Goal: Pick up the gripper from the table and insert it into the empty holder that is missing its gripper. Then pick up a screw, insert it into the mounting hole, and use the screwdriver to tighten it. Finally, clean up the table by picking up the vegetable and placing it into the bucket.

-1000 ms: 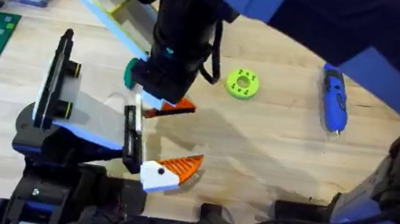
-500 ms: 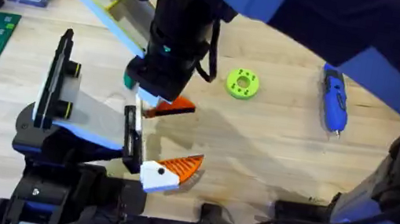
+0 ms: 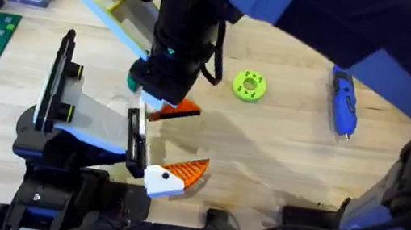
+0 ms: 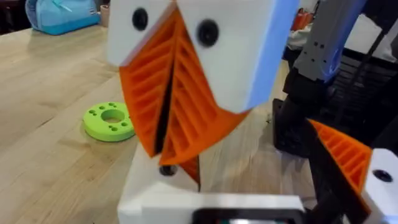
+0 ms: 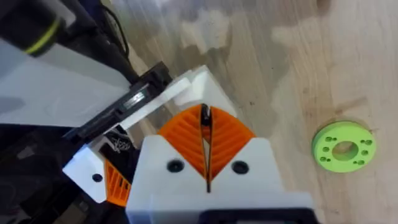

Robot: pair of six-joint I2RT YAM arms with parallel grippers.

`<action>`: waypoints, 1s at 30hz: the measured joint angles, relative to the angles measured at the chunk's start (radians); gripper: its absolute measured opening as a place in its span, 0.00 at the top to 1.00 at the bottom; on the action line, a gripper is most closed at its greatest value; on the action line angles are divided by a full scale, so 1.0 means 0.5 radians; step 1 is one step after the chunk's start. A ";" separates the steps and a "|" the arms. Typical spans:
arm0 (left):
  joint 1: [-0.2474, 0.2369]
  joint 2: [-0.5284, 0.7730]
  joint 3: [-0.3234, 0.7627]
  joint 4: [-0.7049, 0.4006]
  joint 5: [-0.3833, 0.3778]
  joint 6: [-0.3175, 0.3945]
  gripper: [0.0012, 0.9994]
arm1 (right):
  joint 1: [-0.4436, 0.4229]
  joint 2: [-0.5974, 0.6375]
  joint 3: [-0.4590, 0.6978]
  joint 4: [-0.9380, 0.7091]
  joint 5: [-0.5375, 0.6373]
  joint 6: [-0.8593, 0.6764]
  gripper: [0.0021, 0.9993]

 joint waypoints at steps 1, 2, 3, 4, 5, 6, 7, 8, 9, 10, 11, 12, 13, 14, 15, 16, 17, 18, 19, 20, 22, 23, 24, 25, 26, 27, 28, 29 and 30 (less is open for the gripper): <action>0.000 0.000 0.000 0.000 -0.001 0.000 0.01 | 0.004 -0.001 0.000 0.000 0.000 0.000 1.00; 0.000 0.000 0.000 0.000 0.000 0.000 0.01 | 0.009 0.000 0.000 0.000 0.000 0.000 1.00; 0.000 0.000 0.000 0.000 0.000 0.000 0.01 | 0.015 0.000 0.000 0.000 0.000 0.000 1.00; 0.000 0.000 0.000 0.000 0.000 0.000 0.01 | 0.019 0.000 0.000 0.000 0.000 0.000 1.00; 0.000 0.000 0.000 0.000 0.000 0.000 0.01 | 0.025 0.000 0.000 -0.001 0.000 0.000 1.00; 0.000 0.000 0.000 0.000 0.000 0.001 0.01 | 0.030 0.000 0.000 -0.002 0.000 0.000 1.00; 0.000 0.000 0.000 0.000 0.000 0.001 0.01 | 0.037 0.003 0.000 -0.003 0.001 0.000 1.00; 0.000 0.000 0.000 0.000 0.002 0.000 0.01 | 0.042 0.005 0.000 -0.003 0.003 0.000 1.00; 0.000 0.000 0.000 -0.001 0.004 0.000 0.01 | 0.045 0.011 0.000 -0.004 0.007 0.000 1.00; 0.000 0.000 0.000 -0.001 0.005 0.000 0.01 | 0.046 0.017 0.000 -0.007 0.008 0.000 1.00; 0.000 0.000 0.000 -0.001 0.006 0.000 0.01 | 0.046 0.025 0.000 -0.009 0.009 0.000 1.00; 0.000 0.000 0.000 -0.002 0.007 -0.004 0.01 | 0.046 0.030 0.000 -0.010 0.009 0.000 1.00; 0.000 0.000 0.000 -0.002 0.007 -0.012 0.01 | 0.045 0.033 0.000 -0.011 0.009 0.000 1.00; 0.000 0.000 0.000 -0.002 0.007 -0.015 0.01 | 0.045 0.033 0.000 -0.013 0.009 0.000 1.00; 0.000 0.000 0.000 -0.002 0.008 -0.016 0.01 | 0.046 0.033 0.000 -0.016 0.009 0.000 1.00; 0.000 0.000 0.000 -0.003 0.008 -0.017 0.01 | 0.046 0.034 0.000 -0.016 0.009 0.000 1.00; 0.000 0.000 0.000 -0.003 0.008 -0.017 0.01 | 0.046 0.034 0.000 -0.016 0.009 0.000 1.00; 0.000 0.000 0.000 -0.003 0.008 -0.017 0.01 | 0.046 0.034 0.000 -0.015 0.009 0.000 1.00; 0.000 0.000 0.000 -0.003 0.008 -0.017 0.01 | 0.046 0.034 0.000 -0.016 0.009 0.000 1.00; 0.000 0.000 0.000 -0.003 0.008 -0.017 0.01 | 0.046 0.033 0.000 -0.016 0.009 0.000 1.00; 0.000 0.000 0.000 -0.003 0.008 -0.017 0.01 | 0.045 0.034 0.000 -0.017 0.009 0.000 1.00; 0.000 0.000 0.000 -0.003 0.008 -0.017 0.01 | 0.046 0.034 0.000 -0.017 0.009 0.000 1.00; 0.000 0.000 0.000 -0.003 0.008 -0.017 0.01 | 0.046 0.034 0.000 -0.017 0.009 0.000 1.00; 0.000 0.000 0.000 -0.002 0.008 -0.017 0.01 | 0.046 0.033 0.000 -0.017 0.009 0.000 1.00; 0.000 0.000 0.000 -0.002 0.008 -0.017 0.01 | 0.046 0.033 0.000 -0.017 0.009 0.000 1.00; 0.000 0.000 0.000 -0.002 0.008 -0.017 0.01 | 0.046 0.033 0.000 -0.017 0.009 0.000 1.00; 0.000 0.000 0.000 -0.003 0.008 -0.017 0.01 | 0.045 0.033 0.000 -0.017 0.009 0.000 1.00; 0.000 0.000 0.000 -0.003 0.008 -0.017 0.01 | 0.046 0.033 0.000 -0.017 0.009 0.000 1.00; 0.000 0.000 0.000 -0.003 0.008 -0.017 0.01 | 0.046 0.033 0.000 -0.018 0.009 0.000 1.00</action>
